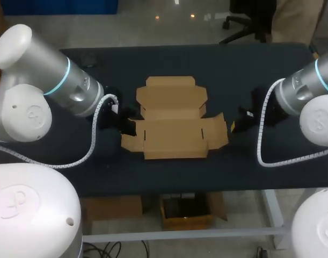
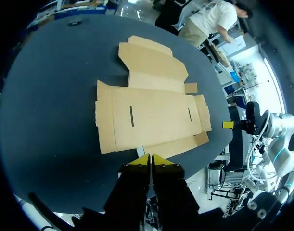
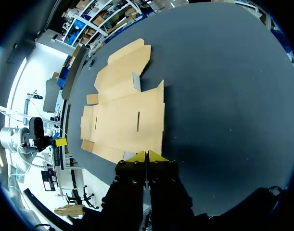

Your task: Assemble the packaging by folding the flat box into shape, placing the metal phone stand inside, and closing the box properly

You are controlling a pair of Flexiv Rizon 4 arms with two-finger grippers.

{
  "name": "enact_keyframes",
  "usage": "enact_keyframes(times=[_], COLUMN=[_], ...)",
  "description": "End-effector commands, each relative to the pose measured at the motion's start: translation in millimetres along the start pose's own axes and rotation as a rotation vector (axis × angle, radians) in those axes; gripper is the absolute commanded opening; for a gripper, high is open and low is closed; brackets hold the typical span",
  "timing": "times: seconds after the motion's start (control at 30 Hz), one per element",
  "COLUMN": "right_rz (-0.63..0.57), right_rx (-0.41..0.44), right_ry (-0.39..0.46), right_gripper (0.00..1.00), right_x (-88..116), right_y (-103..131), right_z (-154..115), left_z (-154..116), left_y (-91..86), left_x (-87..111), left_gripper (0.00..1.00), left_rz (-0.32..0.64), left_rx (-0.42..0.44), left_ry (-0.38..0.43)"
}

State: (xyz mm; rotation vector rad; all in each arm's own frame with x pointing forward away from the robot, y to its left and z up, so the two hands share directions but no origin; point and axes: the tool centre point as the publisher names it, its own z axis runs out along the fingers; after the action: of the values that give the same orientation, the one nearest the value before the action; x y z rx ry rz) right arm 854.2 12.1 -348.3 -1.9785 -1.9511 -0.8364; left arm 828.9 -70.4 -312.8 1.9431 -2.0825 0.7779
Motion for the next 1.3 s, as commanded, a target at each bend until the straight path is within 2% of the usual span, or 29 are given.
enact_keyframes(times=[0.03,0.07,0.1,0.13,0.17,0.2,0.4,0.5,0.7,0.8,0.87,0.9,1.07,1.3], right_rz=[0.004,0.007,0.009,0.011,0.015,0.023,0.045,0.056,0.091,0.115,0.129,0.133,0.154,0.156], right_rx=[0.1,0.097,0.097,0.097,0.096,0.095,0.097,0.096,0.091,0.093,0.093,0.096,0.095,0.096], right_ry=[0.158,0.176,0.183,0.187,0.2,0.205,0.243,0.262,0.303,0.329,0.343,0.351,0.374,0.379], right_gripper=[0.0,0.11,0.19,0.22,0.27,0.33,0.5,0.74,0.74,0.77,0.88,1.0,1.0,1.0], right_x=[-8,-10,-11,-12,-13,-14,-13,-10,-8,-10,-11,-12,-11,-10], right_y=[16,21,25,28,32,37,63,76,98,107,113,115,126,128], right_z=[-24,-26,-28,-28,-30,-30,-30,-29,-21,-16,-14,-13,-13,-14], left_z=[-20,-22,-24,-25,-26,-27,-35,-40,-49,-51,-53,-53,-60,-60], left_y=[-6.4,-10.6,-13.3,-15.3,-19.3,-22.6,-33.6,-38.2,-48.4,-56.4,-61.5,-64.4,-82.5,-82.5], left_x=[0.2,-0.3,-0.9,-1.2,-2.3,-3.6,-14.4,-21.8,-35.2,-39.8,-41.6,-42.2,-47.1,-47.1], left_gripper=[0.38,0.47,0.6,0.73,0.93,1.0,1.0,1.0,1.0,1.0,1.0,1.0,1.0,1.0], left_rz=[0.001,0.006,0.011,0.008,0.008,0.009,0.006,0.004,0.011,0.009,0.011,0.012,0.019,0.019], left_rx=[0.003,0.004,0.002,0.008,0.01,0.013,0.035,0.043,0.047,0.052,0.055,0.057,0.057,0.057], left_ry=[-0.008,-0.001,0.003,0.0,0.001,0.003,0.039,0.062,0.094,0.101,0.107,0.107,0.136,0.136])
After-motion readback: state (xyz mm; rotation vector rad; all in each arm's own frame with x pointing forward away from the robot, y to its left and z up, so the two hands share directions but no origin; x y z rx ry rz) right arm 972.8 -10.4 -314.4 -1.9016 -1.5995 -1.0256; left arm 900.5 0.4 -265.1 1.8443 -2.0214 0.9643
